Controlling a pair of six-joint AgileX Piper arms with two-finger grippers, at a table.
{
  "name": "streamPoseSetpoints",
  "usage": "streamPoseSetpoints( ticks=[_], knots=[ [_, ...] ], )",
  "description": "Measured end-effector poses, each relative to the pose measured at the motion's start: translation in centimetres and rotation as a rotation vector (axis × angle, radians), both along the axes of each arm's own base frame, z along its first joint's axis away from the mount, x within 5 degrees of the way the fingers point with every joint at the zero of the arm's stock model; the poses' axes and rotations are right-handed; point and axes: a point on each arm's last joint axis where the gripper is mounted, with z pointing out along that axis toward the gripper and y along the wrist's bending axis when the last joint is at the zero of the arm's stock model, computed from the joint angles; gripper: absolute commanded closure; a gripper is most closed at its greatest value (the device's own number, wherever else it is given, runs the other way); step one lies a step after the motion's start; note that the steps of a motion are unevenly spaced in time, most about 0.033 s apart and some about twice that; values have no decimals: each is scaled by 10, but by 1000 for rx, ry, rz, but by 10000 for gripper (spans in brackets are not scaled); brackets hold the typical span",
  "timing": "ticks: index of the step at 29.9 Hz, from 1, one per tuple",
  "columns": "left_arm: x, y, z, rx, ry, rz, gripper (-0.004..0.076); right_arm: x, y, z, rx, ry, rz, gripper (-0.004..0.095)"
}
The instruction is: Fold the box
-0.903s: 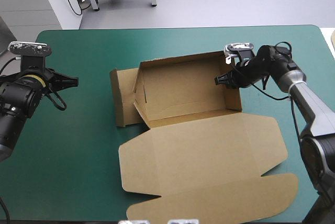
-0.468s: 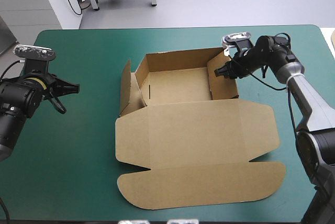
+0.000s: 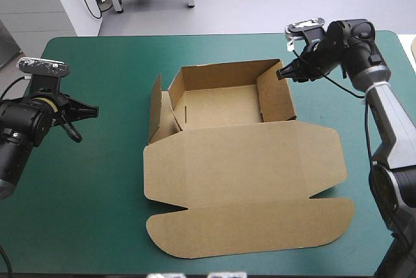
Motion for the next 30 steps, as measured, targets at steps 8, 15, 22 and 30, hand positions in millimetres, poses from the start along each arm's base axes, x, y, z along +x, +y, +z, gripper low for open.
streamPoseSetpoints(
  ticks=[8, 15, 22, 30],
  knots=[
    [-1, 0, 0, 0, 6, 2, 717, 16, 9, -33, 73, 111, -12, 604],
    [-1, 0, 0, 2, 7, 1, 717, 38, 16, -88, 87, 258, -14, 627],
    [-1, 0, -1, 3, 13, 3, 717, 46, 17, -107, 105, 294, -21, 928],
    [10, 7, -6, -46, -7, 47, 709, 45, 23, -102, 189, 290, -11, 929]
  ],
)
